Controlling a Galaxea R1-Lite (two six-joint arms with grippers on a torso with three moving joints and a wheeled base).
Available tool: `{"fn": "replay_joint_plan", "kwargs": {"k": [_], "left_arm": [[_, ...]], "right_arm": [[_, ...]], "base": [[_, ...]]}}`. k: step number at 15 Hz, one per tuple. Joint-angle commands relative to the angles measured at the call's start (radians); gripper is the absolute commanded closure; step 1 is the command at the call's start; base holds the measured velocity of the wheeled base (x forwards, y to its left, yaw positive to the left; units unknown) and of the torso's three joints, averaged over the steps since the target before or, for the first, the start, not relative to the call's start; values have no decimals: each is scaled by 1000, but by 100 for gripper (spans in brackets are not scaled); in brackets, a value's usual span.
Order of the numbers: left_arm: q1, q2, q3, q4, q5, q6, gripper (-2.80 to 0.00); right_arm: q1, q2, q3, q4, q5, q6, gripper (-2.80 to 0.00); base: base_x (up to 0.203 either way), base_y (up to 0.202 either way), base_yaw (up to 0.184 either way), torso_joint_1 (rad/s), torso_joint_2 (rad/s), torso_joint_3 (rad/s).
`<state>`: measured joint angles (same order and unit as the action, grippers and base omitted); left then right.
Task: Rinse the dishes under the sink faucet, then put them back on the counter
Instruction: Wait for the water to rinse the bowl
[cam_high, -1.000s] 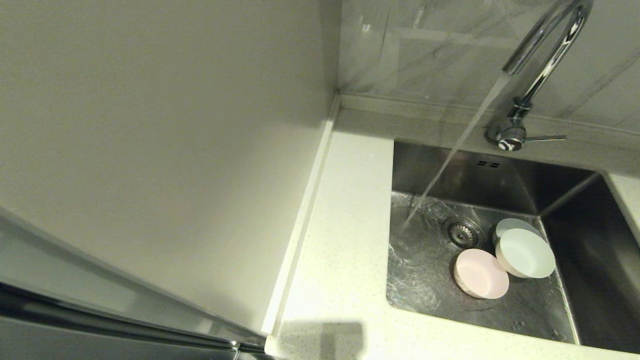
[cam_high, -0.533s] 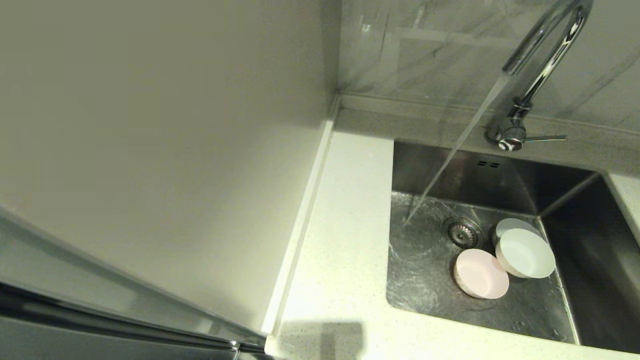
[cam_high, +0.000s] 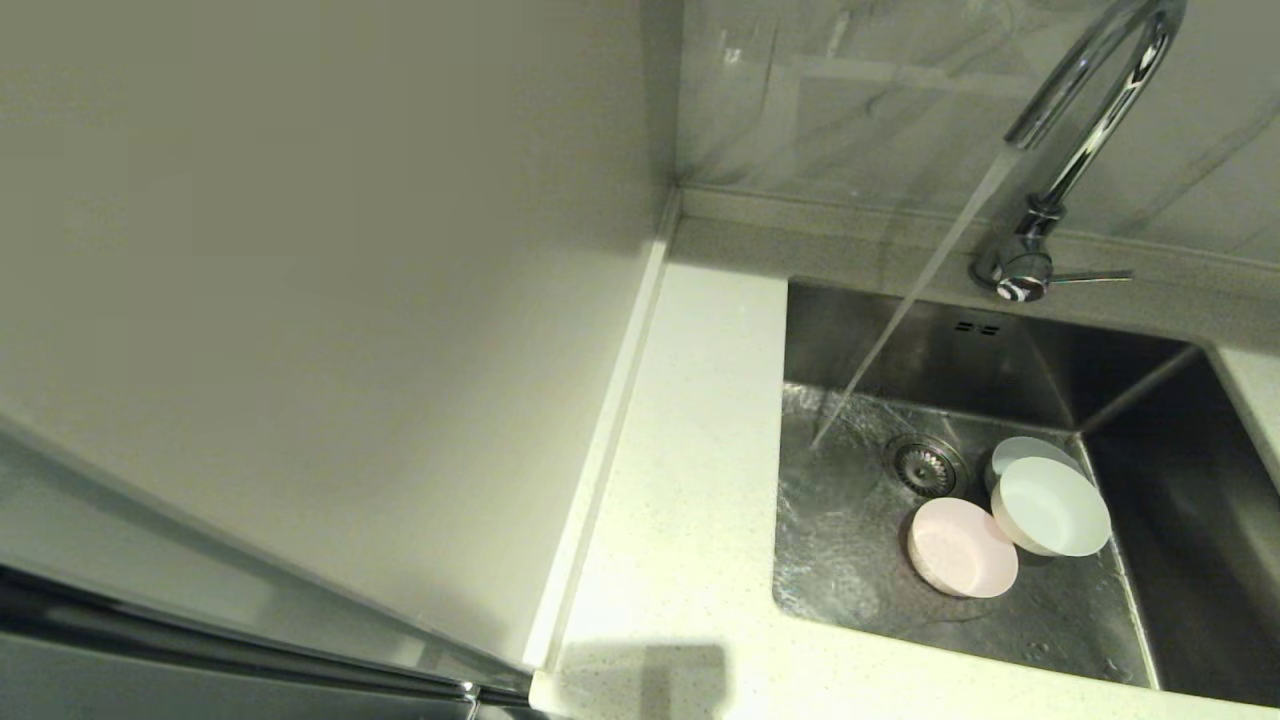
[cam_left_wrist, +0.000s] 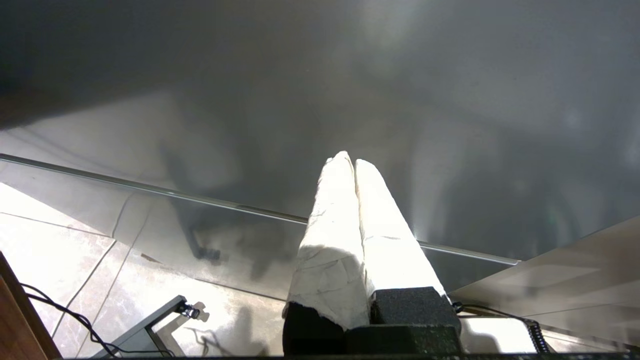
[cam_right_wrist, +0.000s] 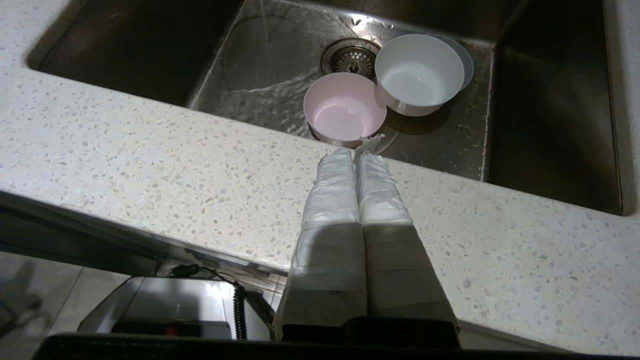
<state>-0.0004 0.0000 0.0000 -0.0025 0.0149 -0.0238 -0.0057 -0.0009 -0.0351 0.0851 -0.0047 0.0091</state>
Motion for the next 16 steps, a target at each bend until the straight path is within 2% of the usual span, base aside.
{"fn": "replay_joint_plan", "kwargs": {"k": [1, 16], "left_arm": [[0, -3, 0, -1, 0, -1, 0], [-1, -4, 0, -1, 0, -1, 0]], "right_arm": [[0, 1, 0, 1, 1, 0, 0], [0, 1, 0, 1, 0, 0, 0]], "base": [[0, 0, 0, 0, 0, 0], [0, 0, 0, 0, 0, 0]]}}
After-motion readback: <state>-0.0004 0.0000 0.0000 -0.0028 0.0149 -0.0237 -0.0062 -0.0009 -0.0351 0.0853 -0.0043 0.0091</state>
